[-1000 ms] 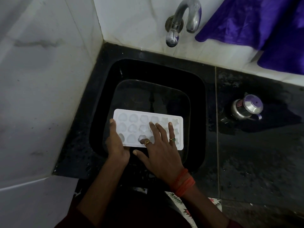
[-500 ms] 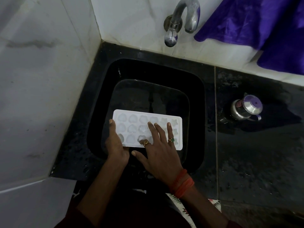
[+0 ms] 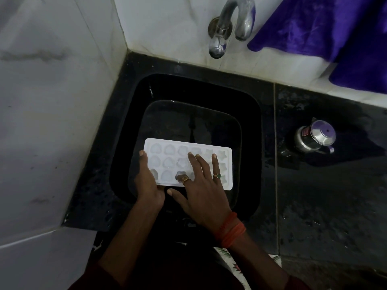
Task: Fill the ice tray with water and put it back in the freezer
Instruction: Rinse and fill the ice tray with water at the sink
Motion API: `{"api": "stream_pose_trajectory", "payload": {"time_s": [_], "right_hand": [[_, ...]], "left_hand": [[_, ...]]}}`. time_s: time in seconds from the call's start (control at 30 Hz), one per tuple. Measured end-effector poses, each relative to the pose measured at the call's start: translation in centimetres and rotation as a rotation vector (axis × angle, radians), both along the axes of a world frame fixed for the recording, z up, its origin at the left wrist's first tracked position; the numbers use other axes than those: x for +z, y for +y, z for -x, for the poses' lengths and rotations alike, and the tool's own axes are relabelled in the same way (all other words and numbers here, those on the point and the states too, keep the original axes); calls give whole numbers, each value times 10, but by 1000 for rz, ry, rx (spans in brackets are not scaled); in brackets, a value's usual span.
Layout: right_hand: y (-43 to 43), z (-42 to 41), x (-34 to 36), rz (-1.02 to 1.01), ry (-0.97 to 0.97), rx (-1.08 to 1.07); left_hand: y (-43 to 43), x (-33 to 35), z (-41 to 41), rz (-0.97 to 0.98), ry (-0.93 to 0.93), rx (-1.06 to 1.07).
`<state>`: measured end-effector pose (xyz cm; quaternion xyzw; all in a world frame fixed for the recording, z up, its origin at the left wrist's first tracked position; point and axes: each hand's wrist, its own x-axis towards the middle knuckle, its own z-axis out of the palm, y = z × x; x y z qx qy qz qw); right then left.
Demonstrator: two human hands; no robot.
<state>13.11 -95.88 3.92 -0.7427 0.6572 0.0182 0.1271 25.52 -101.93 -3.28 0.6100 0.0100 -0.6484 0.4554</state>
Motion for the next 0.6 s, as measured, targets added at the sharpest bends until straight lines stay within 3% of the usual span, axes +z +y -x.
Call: {"api": "stream_pose_trajectory", "payload": {"time_s": [0.6], "right_hand": [[-4,-1,-2,-9,50,16]], "left_hand": [[-2,1,0,-11,-25,-12]]}}
